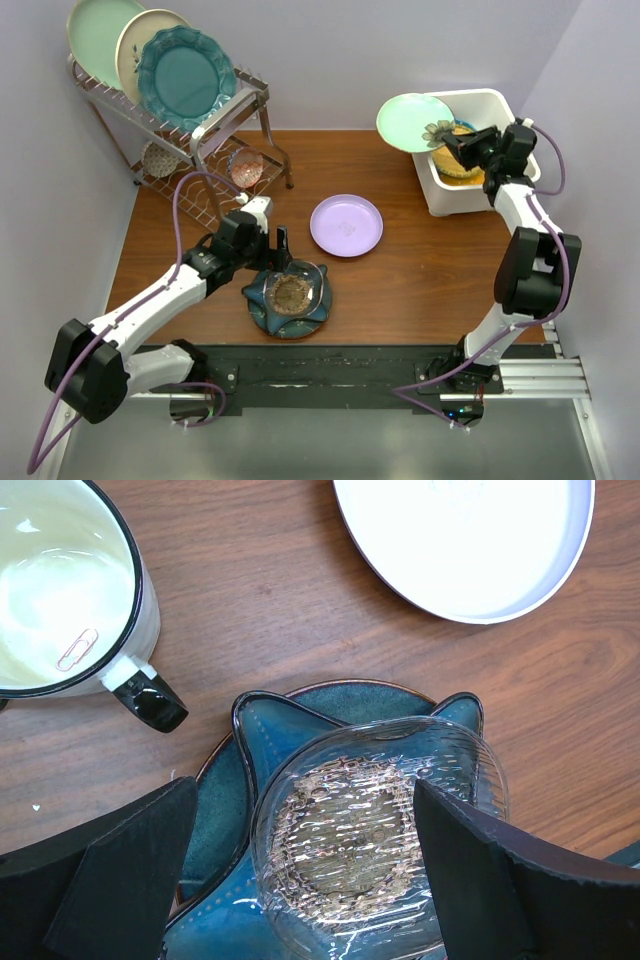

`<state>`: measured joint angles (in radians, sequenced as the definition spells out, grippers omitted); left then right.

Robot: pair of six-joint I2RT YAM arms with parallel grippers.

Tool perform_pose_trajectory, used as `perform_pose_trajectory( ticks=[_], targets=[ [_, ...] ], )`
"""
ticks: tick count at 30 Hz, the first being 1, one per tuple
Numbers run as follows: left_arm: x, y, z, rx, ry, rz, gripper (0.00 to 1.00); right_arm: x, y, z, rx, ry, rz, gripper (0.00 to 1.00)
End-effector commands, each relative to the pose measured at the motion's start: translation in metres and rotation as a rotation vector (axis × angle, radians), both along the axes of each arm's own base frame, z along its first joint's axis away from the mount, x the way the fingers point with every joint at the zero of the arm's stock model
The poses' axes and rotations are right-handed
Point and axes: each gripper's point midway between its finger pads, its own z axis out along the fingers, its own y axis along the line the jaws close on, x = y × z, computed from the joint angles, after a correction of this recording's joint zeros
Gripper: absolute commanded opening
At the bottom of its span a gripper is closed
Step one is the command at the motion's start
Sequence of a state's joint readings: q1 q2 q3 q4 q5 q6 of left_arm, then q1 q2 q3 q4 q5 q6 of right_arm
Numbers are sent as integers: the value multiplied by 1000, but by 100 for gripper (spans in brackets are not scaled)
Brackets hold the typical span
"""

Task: Place the plates into the plastic bin on the countertop
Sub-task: Place the plate in the plastic bin.

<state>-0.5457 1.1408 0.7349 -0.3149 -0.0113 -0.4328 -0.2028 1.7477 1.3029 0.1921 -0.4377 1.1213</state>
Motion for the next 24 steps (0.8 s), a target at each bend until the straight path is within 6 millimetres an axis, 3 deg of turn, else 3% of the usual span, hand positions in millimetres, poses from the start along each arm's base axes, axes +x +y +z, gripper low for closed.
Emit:
perform_pose_trajectory(
  ticks=[1,10,24],
  targets=[
    [7,-6,11,-19,-44,-18,94,6,-8,90,5,-258,-8,0],
    [6,-6,10,-19,-42,-17,94,-2,-33,90,1,-271,-108,0],
    [5,-5,8,-20,-40,-16,94,-5,-74,66,27,-244,-243,0]
  ],
)
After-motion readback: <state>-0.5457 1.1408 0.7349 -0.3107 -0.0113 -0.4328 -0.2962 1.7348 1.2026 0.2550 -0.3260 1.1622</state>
